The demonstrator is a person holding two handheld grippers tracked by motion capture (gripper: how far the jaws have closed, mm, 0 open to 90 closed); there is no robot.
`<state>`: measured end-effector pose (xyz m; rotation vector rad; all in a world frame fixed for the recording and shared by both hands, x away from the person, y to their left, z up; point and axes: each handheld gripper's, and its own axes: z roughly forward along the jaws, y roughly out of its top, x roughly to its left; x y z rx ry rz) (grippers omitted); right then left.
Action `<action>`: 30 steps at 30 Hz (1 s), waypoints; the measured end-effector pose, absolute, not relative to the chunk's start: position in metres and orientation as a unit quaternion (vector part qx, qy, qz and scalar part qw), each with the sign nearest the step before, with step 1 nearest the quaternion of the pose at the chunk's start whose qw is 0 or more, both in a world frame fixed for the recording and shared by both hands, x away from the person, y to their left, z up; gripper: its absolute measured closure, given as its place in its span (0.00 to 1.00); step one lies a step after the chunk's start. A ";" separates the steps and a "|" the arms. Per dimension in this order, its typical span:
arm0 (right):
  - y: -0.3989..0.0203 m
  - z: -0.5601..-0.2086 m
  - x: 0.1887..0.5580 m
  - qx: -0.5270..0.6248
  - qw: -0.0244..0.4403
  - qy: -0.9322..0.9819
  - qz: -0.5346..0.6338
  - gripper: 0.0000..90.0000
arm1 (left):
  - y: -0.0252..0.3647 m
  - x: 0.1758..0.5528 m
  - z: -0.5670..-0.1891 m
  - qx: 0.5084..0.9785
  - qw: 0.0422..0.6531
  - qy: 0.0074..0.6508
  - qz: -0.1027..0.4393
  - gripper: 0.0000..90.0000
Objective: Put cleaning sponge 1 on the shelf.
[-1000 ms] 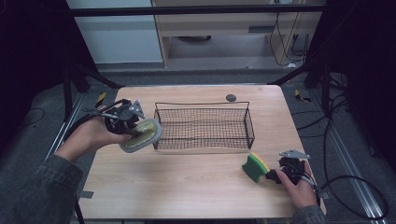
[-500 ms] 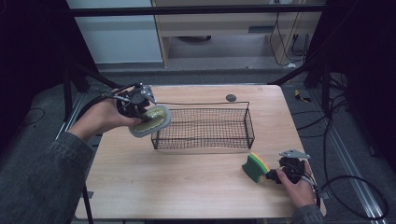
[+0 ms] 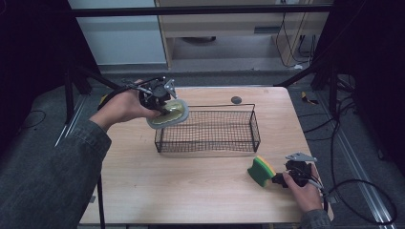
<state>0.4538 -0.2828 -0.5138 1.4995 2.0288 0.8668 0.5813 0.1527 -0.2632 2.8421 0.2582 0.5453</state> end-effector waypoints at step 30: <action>-0.283 -0.514 0.455 0.545 0.235 0.740 0.315 0.01 | 0.117 0.574 -0.299 0.967 0.093 0.034 0.234 0.79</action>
